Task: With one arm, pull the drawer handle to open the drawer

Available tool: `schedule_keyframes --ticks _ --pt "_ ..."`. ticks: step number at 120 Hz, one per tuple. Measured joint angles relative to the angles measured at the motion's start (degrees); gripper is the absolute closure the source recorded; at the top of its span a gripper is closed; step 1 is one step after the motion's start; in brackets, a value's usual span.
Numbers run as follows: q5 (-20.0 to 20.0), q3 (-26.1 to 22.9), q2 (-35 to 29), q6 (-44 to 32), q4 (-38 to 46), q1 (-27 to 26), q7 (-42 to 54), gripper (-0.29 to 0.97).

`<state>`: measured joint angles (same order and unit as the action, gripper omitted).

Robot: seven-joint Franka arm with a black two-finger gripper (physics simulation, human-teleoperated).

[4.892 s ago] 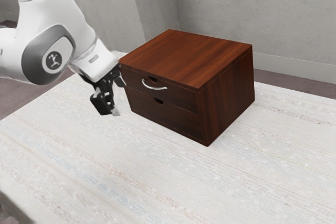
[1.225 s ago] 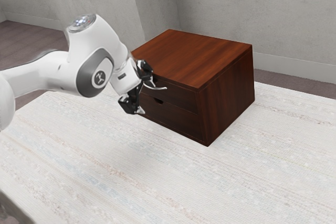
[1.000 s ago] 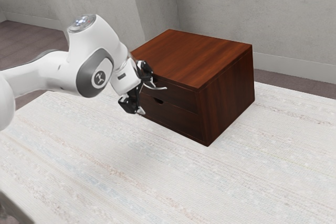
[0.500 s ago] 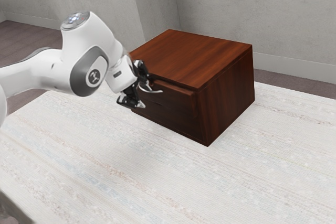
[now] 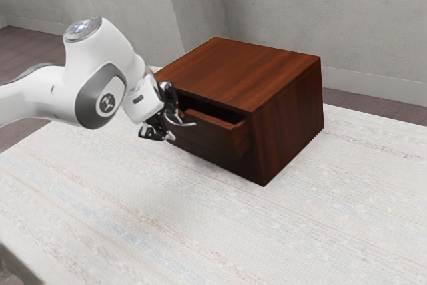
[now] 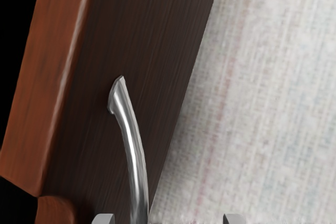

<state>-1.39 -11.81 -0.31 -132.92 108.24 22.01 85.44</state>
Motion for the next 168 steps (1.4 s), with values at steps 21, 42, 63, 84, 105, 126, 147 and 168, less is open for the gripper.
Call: schedule_keyframes --ticks 21,42,63,84,105,126,147,168 --pt "0.0 0.0 -2.0 -0.1 2.3 0.3 -0.2 0.51" --pt "0.0 0.0 -3.9 -0.2 4.2 0.5 -0.4 0.53" --pt "0.0 0.4 -6.2 -0.4 6.6 0.2 -0.5 0.54" --pt "-0.4 1.8 -8.0 -0.5 8.8 -0.7 -0.6 0.55" --pt "-0.5 2.7 -9.8 -0.7 10.8 -1.2 -0.6 0.6" --pt "-0.7 3.5 -11.7 -1.0 12.8 -1.6 -0.7 0.66" --pt "-0.8 4.8 -14.0 -1.0 15.0 -2.5 -0.7 0.68" --pt "-1.1 11.2 -15.9 -0.8 16.4 -8.5 -0.7 0.66"
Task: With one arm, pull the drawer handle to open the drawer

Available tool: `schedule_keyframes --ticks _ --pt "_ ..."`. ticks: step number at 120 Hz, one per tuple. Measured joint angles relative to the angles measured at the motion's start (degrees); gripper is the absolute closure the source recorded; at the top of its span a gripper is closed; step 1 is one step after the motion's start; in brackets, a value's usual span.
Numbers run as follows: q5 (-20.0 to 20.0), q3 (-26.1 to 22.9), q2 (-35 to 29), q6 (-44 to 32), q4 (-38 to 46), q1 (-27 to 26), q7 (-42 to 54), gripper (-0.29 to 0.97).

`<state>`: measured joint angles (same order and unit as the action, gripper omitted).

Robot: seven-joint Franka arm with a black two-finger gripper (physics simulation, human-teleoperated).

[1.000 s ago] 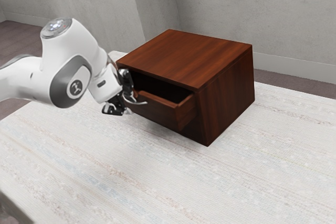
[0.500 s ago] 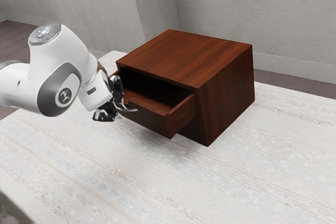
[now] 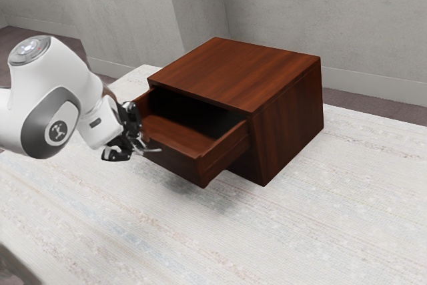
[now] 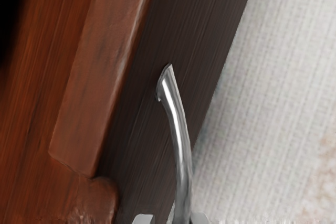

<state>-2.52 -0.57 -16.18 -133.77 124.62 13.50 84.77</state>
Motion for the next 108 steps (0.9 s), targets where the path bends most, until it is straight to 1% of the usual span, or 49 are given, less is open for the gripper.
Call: schedule_keyframes --ticks 11,34,108 --pt "-0.3 1.6 -0.6 -0.2 0.6 -1.1 0.0 0.61" --pt "-0.6 1.9 -1.3 -0.6 1.4 -1.3 -0.1 0.57" --pt "-0.9 2.2 -5.0 -0.9 5.1 -1.9 -0.5 0.54"
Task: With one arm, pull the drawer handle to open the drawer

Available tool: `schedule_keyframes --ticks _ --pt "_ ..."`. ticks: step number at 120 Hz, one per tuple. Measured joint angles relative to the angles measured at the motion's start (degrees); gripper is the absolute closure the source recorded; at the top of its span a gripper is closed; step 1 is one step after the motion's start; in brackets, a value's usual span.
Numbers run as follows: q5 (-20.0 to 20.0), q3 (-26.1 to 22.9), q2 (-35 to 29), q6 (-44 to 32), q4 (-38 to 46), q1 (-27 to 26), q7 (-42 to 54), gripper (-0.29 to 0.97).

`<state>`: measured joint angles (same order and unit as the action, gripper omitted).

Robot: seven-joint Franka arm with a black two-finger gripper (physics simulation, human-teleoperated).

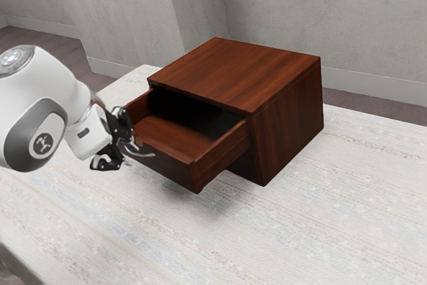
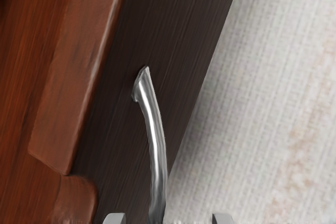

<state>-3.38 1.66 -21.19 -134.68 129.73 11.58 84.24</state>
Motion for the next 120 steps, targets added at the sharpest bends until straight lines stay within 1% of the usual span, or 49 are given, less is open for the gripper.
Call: schedule_keyframes --ticks 70,98,113,120 --pt "-0.1 0.2 -3.1 0.0 2.7 -0.1 -0.5 0.54" --pt "-0.5 0.2 -3.6 0.1 2.7 -0.1 -0.7 0.43" --pt "-0.5 0.1 -5.5 0.2 2.7 -0.4 -0.7 0.4" --pt "-0.4 -0.1 -7.0 1.0 2.0 -0.5 -1.2 0.32"
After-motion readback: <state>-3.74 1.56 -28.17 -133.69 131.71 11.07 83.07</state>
